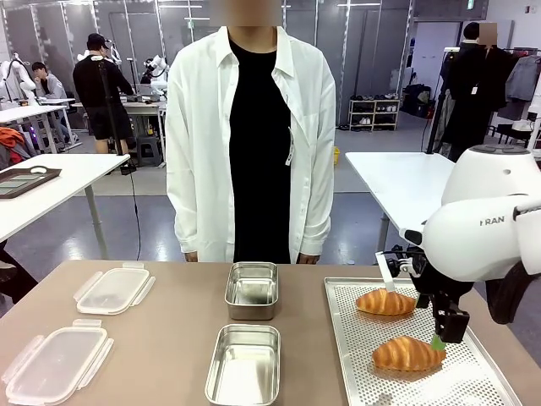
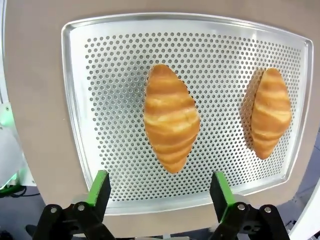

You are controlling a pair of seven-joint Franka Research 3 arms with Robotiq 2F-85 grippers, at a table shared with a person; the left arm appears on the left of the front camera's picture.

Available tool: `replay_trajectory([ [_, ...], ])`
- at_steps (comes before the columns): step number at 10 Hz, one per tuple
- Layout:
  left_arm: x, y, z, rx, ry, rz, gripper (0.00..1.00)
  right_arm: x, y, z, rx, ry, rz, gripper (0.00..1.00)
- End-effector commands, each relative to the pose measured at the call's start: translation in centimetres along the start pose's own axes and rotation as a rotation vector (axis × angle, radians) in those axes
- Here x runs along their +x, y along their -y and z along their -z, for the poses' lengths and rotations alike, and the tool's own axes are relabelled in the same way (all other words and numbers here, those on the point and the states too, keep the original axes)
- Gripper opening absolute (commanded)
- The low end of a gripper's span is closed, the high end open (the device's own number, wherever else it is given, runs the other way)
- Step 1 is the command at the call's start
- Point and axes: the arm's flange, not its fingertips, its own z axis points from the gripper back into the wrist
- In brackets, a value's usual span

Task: Place the bread into the airtight container.
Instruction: Pick up a Butter Roll and place it into an empty Airtight Container.

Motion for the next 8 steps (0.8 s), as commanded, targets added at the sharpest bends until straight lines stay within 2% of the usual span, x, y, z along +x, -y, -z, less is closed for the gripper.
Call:
replay_trajectory([
  [1,0.2,0.1,-0.1,-0.004,-0.001,0.017,1.00,-0.4,0.5,2.4,-0.002,0.035,-0.025,1.00],
  [8,0.2,0.1,-0.1,-0.004,-0.001,0.017,1.00,0.5,1.9,7.7,0.051,0.037,-0.001,1.00],
])
